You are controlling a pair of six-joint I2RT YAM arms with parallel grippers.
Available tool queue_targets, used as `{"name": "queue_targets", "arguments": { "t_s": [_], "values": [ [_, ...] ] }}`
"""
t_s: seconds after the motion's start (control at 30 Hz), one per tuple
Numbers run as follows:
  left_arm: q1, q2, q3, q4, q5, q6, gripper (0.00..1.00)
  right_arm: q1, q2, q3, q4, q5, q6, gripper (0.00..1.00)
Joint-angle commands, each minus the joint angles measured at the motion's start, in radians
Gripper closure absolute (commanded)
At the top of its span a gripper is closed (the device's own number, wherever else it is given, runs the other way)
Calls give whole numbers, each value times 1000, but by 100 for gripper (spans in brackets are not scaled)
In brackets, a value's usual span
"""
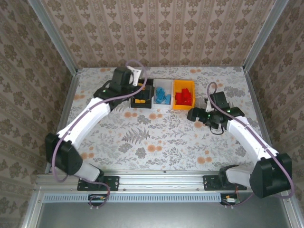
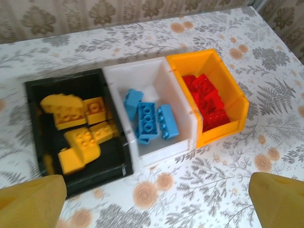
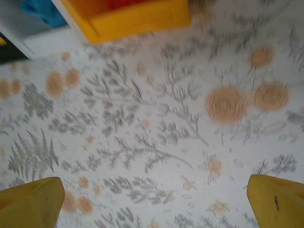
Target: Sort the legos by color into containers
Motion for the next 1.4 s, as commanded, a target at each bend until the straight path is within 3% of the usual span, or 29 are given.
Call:
{"name": "queue_targets", "arguments": {
  "t_s": [0.0, 0.1, 0.2, 0.33, 0.57, 0.8, 0.97, 1.13, 1.37],
  "values": [
    [45, -128, -144, 117, -9, 31, 0, -5, -93, 9, 136, 130, -105, 0],
    [84, -250, -281, 190, -18, 35, 0, -5, -182, -93, 350, 243, -193, 0],
    [135, -326, -392, 229, -108, 18, 0, -6, -261, -254, 618, 336, -295, 0],
    [166, -398, -548, 331, -220, 31, 0, -33, -268, -415, 927, 358, -439, 0],
    [262, -436, -689, 398, -355, 17, 0, -196, -52, -367, 917, 244, -455, 0],
    [344, -385, -775, 486, -458, 64, 0, -217, 156, -396, 1122, 205, -428, 0],
    [446, -350, -824, 590, -411, 54, 0, -216, 294, -452, 1342, 166, -427, 0],
    [502, -343, -904, 764, -380, 125, 0, -202, 348, -523, 1526, 165, -445, 0],
    [538, -228, -1019, 1091, -322, 178, 0, -197, 336, -518, 1491, 184, -445, 0]
  ]
}}
